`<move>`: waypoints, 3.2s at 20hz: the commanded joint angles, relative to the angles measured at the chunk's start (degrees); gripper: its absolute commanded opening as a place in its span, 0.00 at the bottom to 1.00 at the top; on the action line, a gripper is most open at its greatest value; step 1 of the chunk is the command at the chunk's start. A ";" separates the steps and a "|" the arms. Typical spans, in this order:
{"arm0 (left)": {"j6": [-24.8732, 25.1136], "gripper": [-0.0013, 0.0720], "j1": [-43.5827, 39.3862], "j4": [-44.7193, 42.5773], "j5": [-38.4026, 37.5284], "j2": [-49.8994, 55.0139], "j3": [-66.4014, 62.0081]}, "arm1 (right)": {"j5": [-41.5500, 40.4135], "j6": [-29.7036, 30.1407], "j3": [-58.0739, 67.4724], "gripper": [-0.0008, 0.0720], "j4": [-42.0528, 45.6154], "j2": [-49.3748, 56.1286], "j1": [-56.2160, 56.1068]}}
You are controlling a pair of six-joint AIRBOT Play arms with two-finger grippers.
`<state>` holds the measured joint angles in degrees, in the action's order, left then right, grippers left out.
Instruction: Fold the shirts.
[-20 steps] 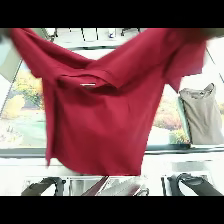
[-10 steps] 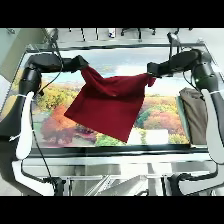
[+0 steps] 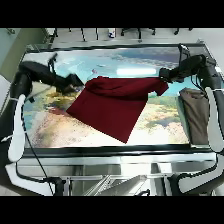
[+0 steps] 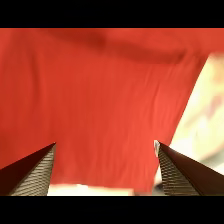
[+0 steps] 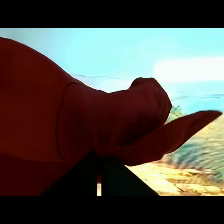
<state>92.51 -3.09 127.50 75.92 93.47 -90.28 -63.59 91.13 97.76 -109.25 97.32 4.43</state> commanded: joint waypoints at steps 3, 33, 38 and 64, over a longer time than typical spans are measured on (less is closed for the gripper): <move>-0.68 0.96 -15.28 7.72 -21.14 -14.34 38.27 | -0.50 2.60 -0.02 0.03 -0.31 1.16 2.03; 1.66 0.04 3.65 -12.92 -26.12 -36.00 54.55 | -11.32 -2.67 -49.51 0.03 -11.28 -38.36 -1.16; 7.15 0.04 11.93 -11.98 -24.09 -39.50 55.43 | -3.96 -7.19 -66.18 0.03 -19.19 -54.82 -4.15; 9.07 0.04 11.82 -12.04 -15.74 -39.52 55.43 | 5.27 33.59 -57.77 0.84 15.28 -46.14 -32.61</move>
<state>101.51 8.67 115.48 59.24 54.00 -34.87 -65.91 121.38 40.05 -106.30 50.06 -20.45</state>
